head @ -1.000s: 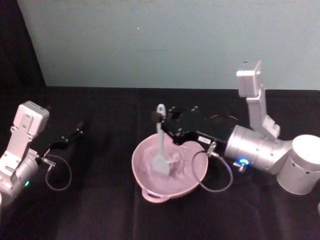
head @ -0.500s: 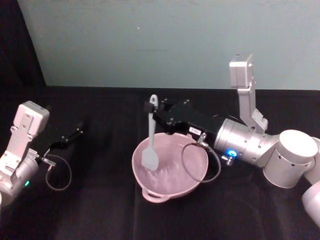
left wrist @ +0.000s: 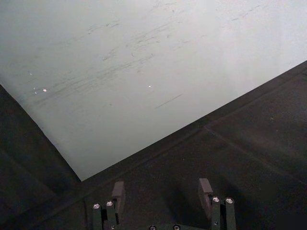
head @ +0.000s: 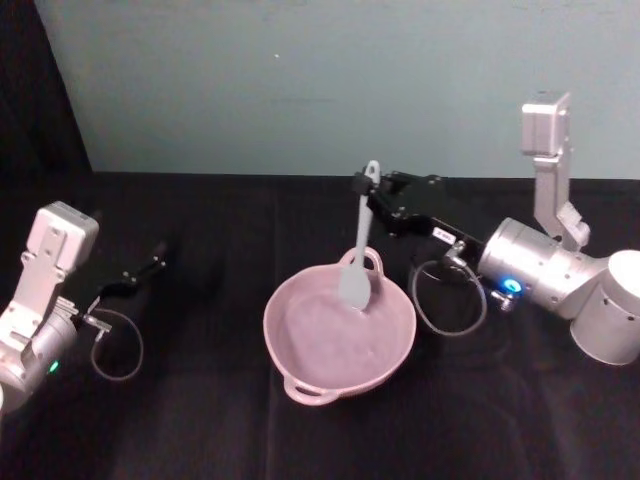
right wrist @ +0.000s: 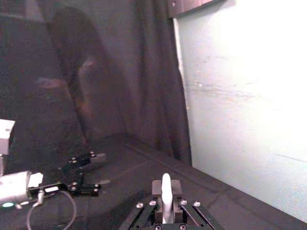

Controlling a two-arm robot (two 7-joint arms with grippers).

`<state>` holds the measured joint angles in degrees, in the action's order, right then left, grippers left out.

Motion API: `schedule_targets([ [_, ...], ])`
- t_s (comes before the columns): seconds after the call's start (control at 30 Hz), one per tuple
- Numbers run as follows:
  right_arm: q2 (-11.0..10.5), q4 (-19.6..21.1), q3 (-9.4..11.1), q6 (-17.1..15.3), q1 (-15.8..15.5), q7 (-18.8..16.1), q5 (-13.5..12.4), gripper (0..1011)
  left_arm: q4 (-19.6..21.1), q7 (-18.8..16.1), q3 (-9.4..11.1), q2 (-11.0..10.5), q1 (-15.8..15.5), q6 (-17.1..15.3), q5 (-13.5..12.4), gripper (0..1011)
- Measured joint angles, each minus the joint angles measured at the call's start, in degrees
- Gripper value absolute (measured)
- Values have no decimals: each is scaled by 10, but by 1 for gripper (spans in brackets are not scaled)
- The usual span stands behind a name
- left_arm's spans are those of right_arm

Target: Use the one hand to pick up the spoon and stir the clear water in the bowl.

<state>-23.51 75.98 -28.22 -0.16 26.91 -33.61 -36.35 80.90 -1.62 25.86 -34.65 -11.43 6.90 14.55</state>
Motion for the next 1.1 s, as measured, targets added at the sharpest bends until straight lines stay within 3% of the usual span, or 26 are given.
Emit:
schedule_targets([
  [0.23, -19, 23, 7, -4, -16, 2, 3, 113, 0, 0, 0, 0, 0, 0, 0, 1005],
  [0.6, -38, 88, -12, -14, -46, -9, 18, 113, 0, 0, 0, 0, 0, 0, 0, 1005],
  [0.9, -28, 110, -31, -16, -52, -19, 15, 113, 0, 0, 0, 0, 0, 0, 0, 1005],
  [1.1, -5, 72, -32, -15, -36, -22, -4, 113, 0, 0, 0, 0, 0, 0, 0, 1005],
])
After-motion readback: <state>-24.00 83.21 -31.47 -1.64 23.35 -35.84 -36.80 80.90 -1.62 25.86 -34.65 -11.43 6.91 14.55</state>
